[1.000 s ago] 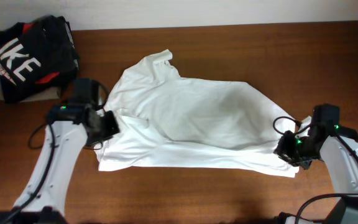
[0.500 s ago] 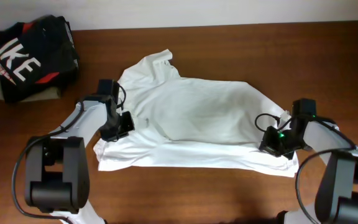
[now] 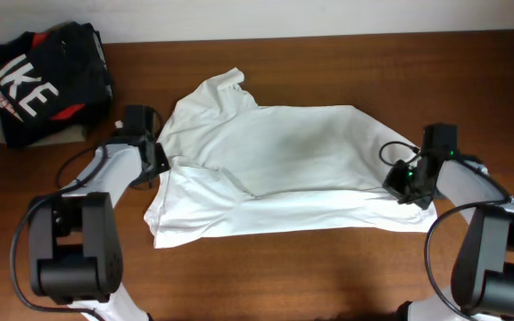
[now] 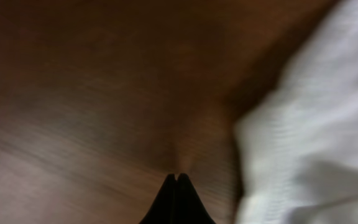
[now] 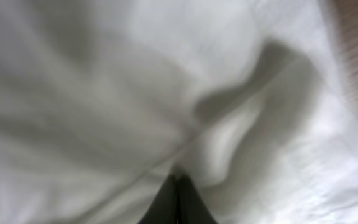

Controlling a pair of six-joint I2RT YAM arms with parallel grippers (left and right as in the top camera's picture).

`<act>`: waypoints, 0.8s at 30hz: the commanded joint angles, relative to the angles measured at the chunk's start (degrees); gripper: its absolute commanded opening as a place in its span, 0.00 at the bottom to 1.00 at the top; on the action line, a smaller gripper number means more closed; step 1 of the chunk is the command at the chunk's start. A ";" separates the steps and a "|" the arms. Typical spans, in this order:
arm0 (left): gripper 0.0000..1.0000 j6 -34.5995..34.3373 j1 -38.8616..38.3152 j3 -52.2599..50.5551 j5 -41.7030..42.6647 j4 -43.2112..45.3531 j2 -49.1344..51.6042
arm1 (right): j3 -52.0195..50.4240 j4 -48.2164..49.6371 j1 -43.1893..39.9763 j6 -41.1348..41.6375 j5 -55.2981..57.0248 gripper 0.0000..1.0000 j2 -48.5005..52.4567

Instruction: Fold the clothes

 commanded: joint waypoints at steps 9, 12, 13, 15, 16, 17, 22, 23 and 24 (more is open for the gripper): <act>0.02 0.92 -6.32 4.39 19.30 -17.16 -16.15 | 24.61 -33.90 0.13 -5.97 3.06 0.90 -0.31; 0.02 0.85 -10.36 1.36 19.78 -19.08 -13.14 | 16.20 -31.65 1.03 -6.99 2.75 0.44 -0.31; 0.01 0.72 -11.54 0.50 19.76 -19.04 -11.41 | 12.13 -29.03 1.16 -6.99 1.88 0.30 -0.31; 0.01 0.72 -12.55 0.00 19.74 -18.99 -8.09 | 6.25 -23.78 1.16 -6.97 -0.26 0.23 -0.31; 0.01 0.72 -12.61 0.00 19.74 -18.58 -5.88 | 3.61 -21.16 1.16 -6.67 -1.01 0.22 -0.31; 0.01 0.72 -12.61 0.00 19.74 -18.43 -3.52 | 1.49 -19.08 1.16 -6.32 -0.98 0.22 -0.31; 0.01 0.72 -12.33 0.00 17.05 -19.91 4.42 | -6.54 -10.64 0.98 -1.64 -0.52 0.22 -0.31; 0.01 0.72 -12.02 -0.04 15.93 -20.63 4.70 | -7.13 -9.99 0.90 -0.26 -0.46 0.19 -0.31; 0.01 0.70 -11.58 -0.04 14.40 -21.86 4.70 | -7.28 -9.99 0.52 1.16 0.07 0.13 -0.31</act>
